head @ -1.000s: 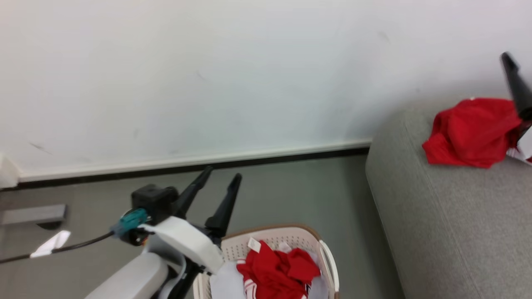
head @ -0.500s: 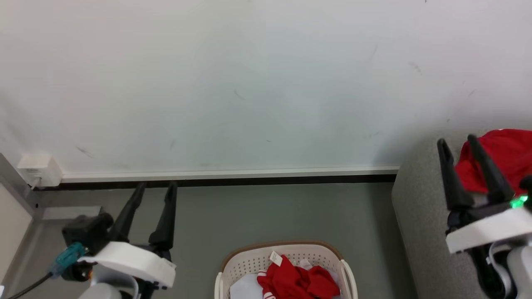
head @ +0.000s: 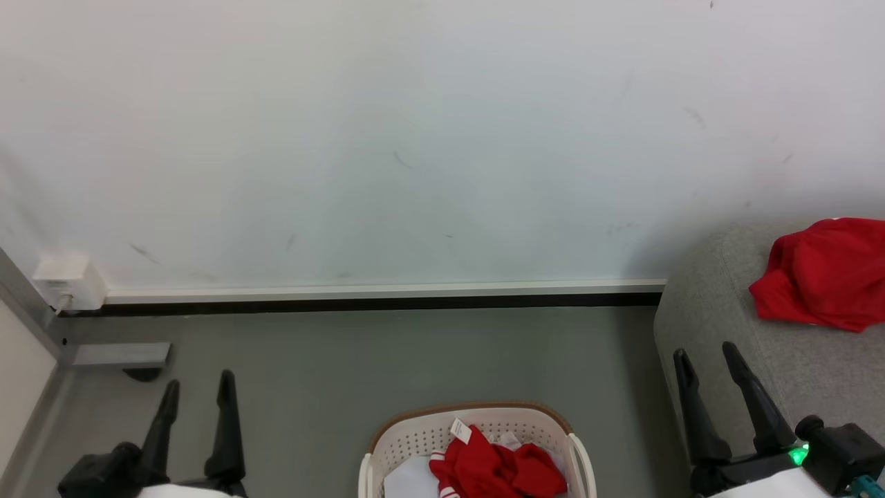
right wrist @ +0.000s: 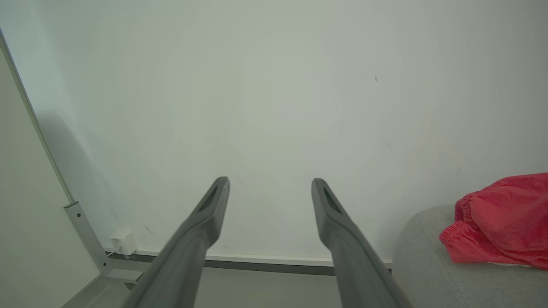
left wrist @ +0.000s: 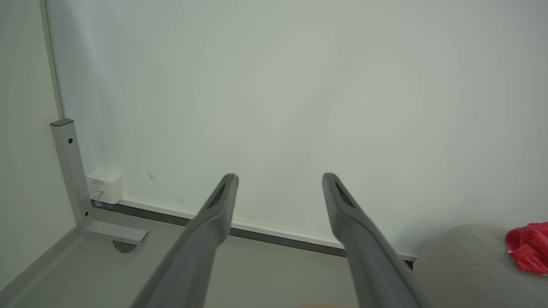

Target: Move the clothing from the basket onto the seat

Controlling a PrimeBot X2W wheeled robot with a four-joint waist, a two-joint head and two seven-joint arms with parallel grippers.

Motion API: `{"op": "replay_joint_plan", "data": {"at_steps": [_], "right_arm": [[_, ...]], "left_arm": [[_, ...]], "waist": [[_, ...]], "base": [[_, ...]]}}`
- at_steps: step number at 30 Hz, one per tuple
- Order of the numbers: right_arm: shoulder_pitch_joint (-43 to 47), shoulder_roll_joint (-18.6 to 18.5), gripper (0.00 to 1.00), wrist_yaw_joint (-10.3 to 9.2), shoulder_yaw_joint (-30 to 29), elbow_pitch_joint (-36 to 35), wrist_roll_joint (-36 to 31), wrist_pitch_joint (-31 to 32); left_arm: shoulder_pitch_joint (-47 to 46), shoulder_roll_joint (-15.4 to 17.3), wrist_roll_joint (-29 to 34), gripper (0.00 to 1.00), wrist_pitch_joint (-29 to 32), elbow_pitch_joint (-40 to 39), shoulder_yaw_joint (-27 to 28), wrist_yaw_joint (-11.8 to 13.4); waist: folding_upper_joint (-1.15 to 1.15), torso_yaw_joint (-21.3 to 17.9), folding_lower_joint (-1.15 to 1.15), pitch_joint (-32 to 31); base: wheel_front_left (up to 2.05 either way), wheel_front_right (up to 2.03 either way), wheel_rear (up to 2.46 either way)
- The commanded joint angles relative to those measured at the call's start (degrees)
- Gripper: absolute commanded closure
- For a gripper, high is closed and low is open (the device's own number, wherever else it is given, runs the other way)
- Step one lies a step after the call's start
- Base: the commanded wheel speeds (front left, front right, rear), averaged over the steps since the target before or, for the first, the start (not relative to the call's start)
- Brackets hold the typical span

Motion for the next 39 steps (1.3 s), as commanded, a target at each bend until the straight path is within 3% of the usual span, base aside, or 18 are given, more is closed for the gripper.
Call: {"op": "replay_joint_plan", "data": {"at_steps": [1,9,18,39], "right_arm": [[2.0,1.2,0.0,-0.15,-0.7,-0.6,-1.0,-0.2],[4.5,2.5,0.0,-0.15,-2.4,0.0,-8.2,-0.2],[3.4,3.6,0.0,-0.15,-2.7,1.4,-10.4,-0.2],[0.8,2.6,0.0,-0.15,-2.6,2.8,-9.8,-0.2]], "left_arm": [[1.7,-1.8,2.3,0.0,0.0,0.6,1.9,-1.2],[3.3,-8.1,10.6,0.0,0.0,3.0,7.3,-6.6],[2.3,-10.4,15.2,0.0,0.0,4.8,10.9,-9.7],[1.3,-11.9,17.6,0.0,0.0,5.8,12.9,-12.4]], "waist": [[0.0,0.1,0.0,0.1],[0.0,0.3,0.0,0.3],[0.0,-0.5,0.0,0.7],[0.0,-1.7,0.0,1.6]], "base": [[0.0,0.0,0.0],[0.0,0.0,0.0],[0.0,0.0,0.0],[0.0,0.0,0.0]]}}
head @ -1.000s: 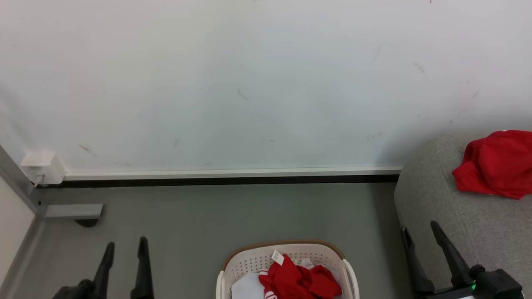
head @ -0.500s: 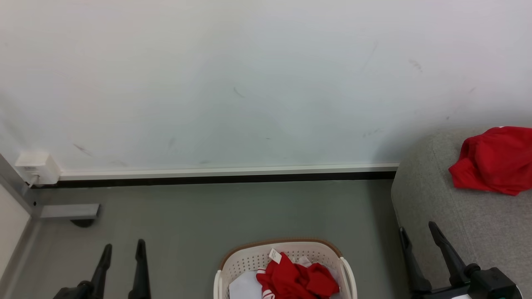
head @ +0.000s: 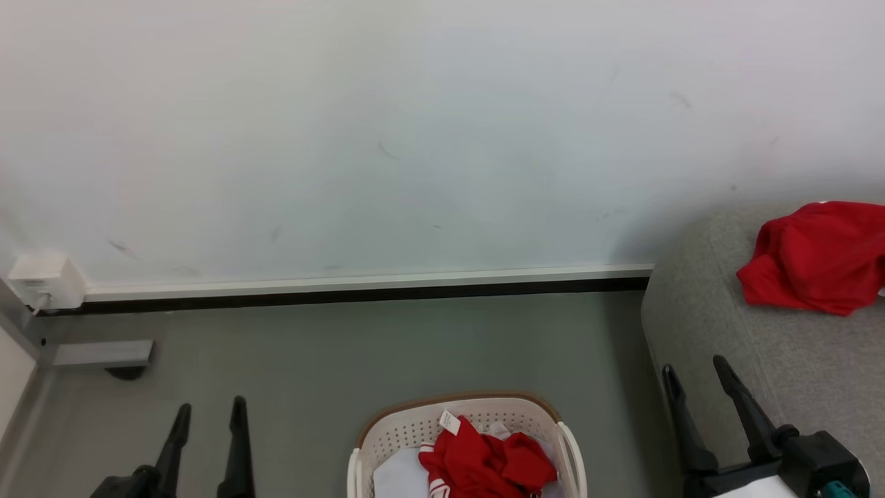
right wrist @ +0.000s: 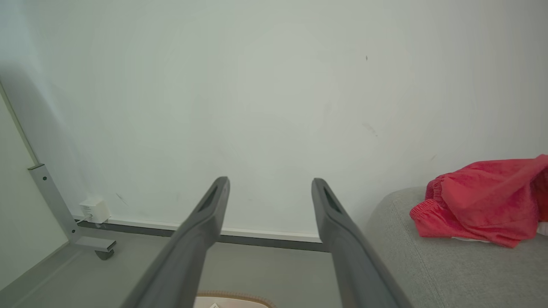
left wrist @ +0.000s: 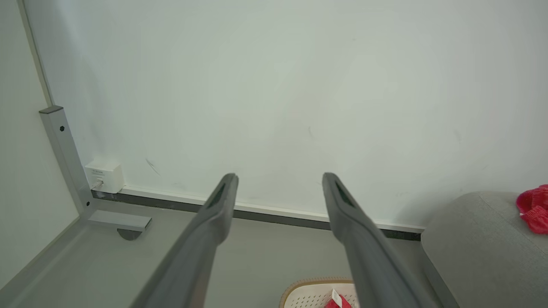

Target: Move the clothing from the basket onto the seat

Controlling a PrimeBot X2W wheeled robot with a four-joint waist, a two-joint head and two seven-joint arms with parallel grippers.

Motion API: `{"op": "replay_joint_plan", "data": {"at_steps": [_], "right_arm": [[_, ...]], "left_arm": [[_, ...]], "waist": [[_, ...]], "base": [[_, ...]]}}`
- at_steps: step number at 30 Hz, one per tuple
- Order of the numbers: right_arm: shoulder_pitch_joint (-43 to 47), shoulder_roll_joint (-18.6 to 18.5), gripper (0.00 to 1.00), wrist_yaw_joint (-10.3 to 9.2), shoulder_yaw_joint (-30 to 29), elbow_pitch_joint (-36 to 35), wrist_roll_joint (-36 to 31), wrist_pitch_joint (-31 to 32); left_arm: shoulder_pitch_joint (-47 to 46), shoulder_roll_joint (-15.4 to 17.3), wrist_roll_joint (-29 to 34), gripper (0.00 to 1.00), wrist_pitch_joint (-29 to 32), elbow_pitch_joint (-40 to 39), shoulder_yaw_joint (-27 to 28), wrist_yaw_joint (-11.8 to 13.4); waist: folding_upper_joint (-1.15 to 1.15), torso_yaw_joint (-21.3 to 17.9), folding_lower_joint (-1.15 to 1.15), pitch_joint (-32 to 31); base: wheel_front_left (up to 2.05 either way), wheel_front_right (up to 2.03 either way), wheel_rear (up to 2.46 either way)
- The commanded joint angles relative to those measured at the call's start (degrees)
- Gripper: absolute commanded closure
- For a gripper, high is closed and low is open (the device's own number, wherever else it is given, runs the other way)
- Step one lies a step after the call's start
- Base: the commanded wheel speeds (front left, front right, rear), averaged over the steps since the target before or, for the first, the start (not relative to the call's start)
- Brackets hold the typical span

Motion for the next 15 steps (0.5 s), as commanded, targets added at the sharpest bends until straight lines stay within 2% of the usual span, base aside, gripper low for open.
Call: {"op": "replay_joint_plan", "data": {"at_steps": [1,6,15], "right_arm": [[-1.1,-0.3,0.0,-0.15,0.2,0.1,0.1,-0.2],[-3.3,-0.6,0.0,-0.15,0.8,0.1,0.6,-0.2],[-11.2,-1.2,0.0,-0.15,0.8,-1.2,1.3,-0.2]], "left_arm": [[-0.4,0.1,0.7,0.0,0.0,0.0,0.0,-0.3],[-1.6,0.1,0.7,0.0,0.0,-0.1,-1.0,-0.9],[-9.5,0.1,0.9,0.0,0.0,1.7,-5.0,-2.3]], "waist": [[0.0,-0.6,0.0,0.4],[0.0,-2.2,0.0,2.0],[0.0,-5.7,0.0,10.3]], "base": [[0.0,0.0,0.0],[0.0,0.0,0.0],[0.0,0.0,0.0]]}}
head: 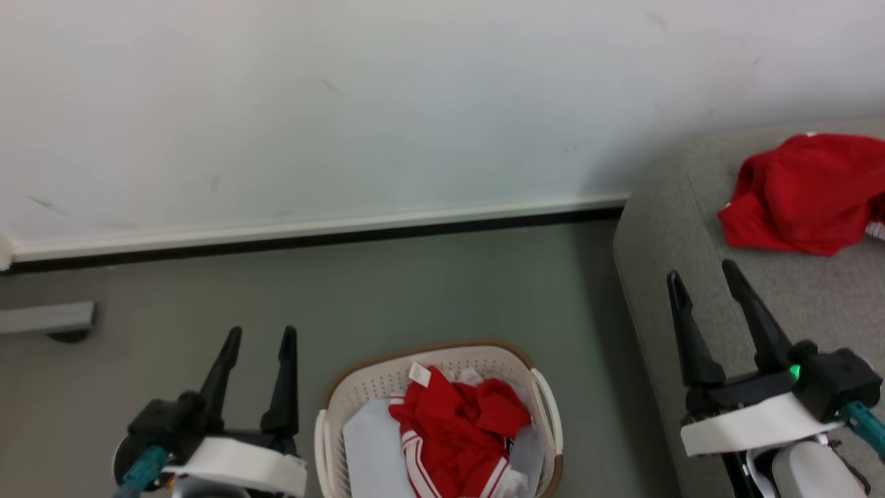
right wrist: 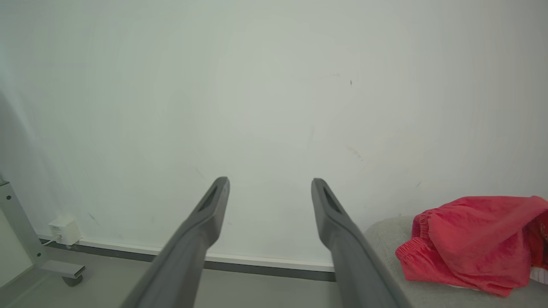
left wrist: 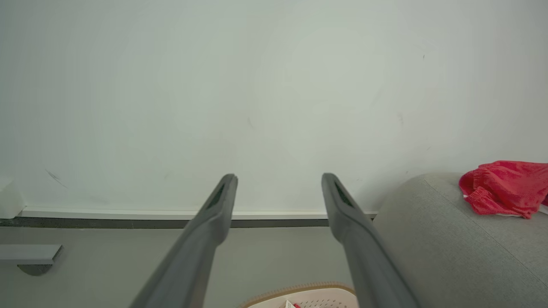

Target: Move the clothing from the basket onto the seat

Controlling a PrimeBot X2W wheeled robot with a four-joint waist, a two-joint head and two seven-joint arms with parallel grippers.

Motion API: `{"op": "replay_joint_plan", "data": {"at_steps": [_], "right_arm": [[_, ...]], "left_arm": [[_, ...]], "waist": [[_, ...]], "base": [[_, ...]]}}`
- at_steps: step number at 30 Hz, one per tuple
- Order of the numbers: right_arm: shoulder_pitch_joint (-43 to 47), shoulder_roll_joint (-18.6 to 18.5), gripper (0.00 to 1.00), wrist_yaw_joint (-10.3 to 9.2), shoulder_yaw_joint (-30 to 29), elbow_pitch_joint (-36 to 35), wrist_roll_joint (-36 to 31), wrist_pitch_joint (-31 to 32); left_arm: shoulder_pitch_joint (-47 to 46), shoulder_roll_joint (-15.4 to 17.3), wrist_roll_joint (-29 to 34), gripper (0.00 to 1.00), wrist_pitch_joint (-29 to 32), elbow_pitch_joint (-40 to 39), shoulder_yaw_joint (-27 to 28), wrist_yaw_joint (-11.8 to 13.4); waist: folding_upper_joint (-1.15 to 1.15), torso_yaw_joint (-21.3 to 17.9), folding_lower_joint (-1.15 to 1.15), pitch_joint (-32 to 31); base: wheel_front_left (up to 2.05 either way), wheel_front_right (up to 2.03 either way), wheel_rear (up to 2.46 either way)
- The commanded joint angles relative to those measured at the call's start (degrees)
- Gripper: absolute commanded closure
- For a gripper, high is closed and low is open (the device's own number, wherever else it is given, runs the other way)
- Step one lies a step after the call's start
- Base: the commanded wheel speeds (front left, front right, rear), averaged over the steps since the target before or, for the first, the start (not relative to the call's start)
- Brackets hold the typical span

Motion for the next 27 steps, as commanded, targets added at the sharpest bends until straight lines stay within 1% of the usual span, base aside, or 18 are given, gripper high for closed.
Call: {"op": "replay_joint_plan", "data": {"at_steps": [1,5,10,16,21,27], "right_arm": [[-1.7,-0.2,0.0,-0.15,0.1,0.0,0.5,-0.2],[-5.5,-0.2,0.0,-0.15,0.1,-0.7,1.0,-0.2],[-9.5,0.1,0.0,-0.15,-1.4,-2.5,0.8,-0.2],[-12.9,1.0,0.0,-0.15,-3.7,-4.7,0.3,-0.1],[-15.7,1.8,0.0,-0.15,-3.8,-6.0,0.3,-0.1],[-19.3,2.7,0.0,-0.15,-3.5,-7.5,1.6,-0.1]], "left_arm": [[-1.7,0.2,0.7,0.0,0.0,1.3,-0.4,-0.2],[-5.4,1.0,0.5,0.0,0.0,4.3,-1.4,-0.6],[-10.7,2.5,0.7,0.0,0.0,8.7,-3.6,-0.9],[-17.3,3.7,0.5,0.0,0.3,15.6,-7.9,-1.1],[-22.4,4.6,0.5,0.0,1.1,22.9,-11.7,-1.1],[-28.8,6.3,-1.0,0.0,3.8,31.0,-16.7,-1.1]], "waist": [[0.0,-2.1,-0.01,3.3],[0.0,-3.7,-0.01,7.5],[0.0,-5.1,-0.01,13.6],[0.0,-6.4,-0.01,19.7],[0.0,-8.3,-0.01,23.7],[0.0,-11.0,-0.01,28.7]], "base": [[0.0,0.0,0.0],[0.0,0.0,0.0],[0.0,0.0,0.0],[0.0,0.0,0.0],[0.0,0.0,0.0],[0.0,0.0,0.0]]}}
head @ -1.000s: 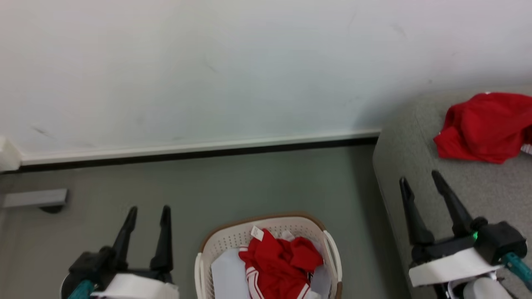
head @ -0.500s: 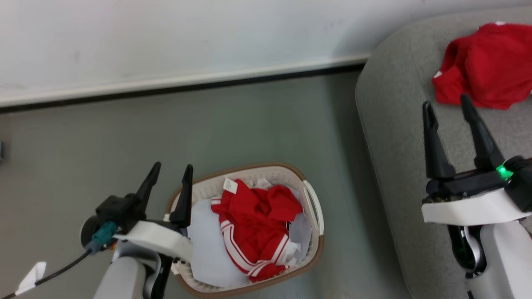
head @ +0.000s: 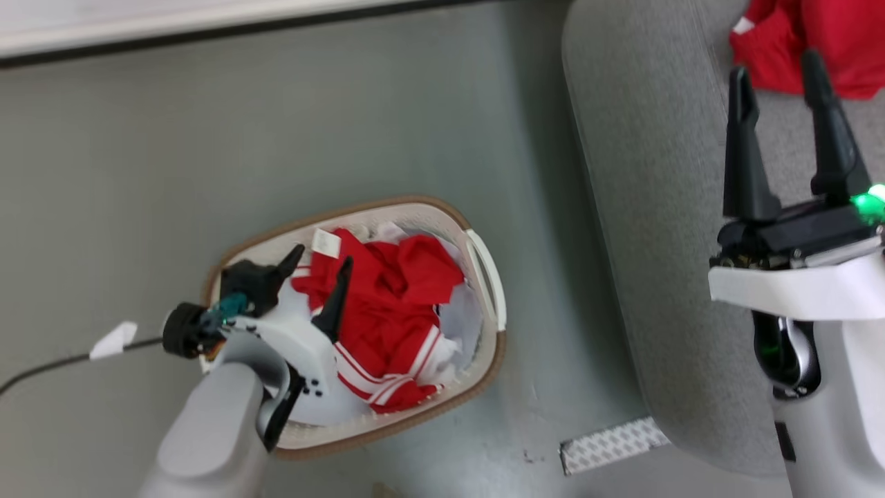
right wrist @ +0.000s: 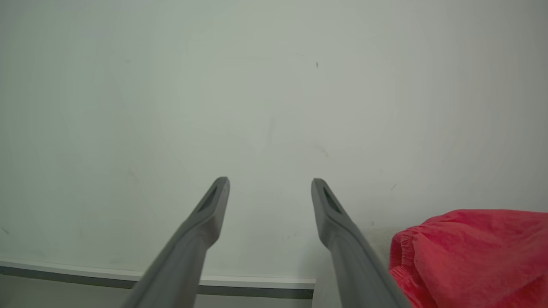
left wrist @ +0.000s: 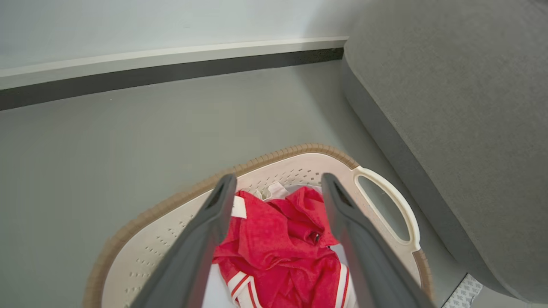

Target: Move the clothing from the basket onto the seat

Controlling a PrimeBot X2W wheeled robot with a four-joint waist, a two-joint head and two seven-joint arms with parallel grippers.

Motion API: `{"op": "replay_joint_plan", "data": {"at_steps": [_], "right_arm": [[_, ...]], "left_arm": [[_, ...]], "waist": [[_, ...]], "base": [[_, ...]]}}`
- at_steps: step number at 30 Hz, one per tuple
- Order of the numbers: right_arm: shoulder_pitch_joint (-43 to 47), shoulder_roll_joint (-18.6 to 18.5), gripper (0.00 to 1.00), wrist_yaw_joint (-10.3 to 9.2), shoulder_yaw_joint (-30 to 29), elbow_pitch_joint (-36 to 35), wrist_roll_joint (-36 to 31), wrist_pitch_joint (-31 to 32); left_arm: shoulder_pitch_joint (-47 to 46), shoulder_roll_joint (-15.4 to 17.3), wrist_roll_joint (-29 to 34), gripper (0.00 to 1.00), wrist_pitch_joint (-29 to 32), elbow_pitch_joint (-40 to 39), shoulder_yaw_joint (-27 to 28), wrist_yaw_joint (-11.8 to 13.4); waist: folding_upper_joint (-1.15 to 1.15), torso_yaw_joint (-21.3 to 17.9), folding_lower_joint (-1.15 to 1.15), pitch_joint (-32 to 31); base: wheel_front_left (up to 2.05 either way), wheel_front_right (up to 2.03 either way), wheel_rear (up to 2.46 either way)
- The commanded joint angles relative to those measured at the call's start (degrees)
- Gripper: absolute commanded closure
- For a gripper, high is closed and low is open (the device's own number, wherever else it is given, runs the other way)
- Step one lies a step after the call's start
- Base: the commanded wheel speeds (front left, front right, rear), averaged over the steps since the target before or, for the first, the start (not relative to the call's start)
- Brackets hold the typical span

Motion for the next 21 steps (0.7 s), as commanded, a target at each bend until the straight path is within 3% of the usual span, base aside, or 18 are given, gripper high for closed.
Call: {"op": "replay_joint_plan", "data": {"at_steps": [1,21], "right_arm": [[-1.7,0.3,0.0,-0.15,0.0,-0.9,0.7,0.0],[-9.3,1.2,0.0,-0.15,-1.2,-8.6,2.9,0.0]], "left_arm": [[-2.3,1.2,-0.8,0.0,0.8,1.9,-1.0,0.1],[-21.4,4.6,-7.6,0.0,6.9,20.4,-14.6,0.1]], "waist": [[0.0,-2.6,-0.02,3.7],[0.0,-8.5,-0.02,19.1]], "base": [[0.0,0.0,0.0],[0.0,0.0,0.0]]}}
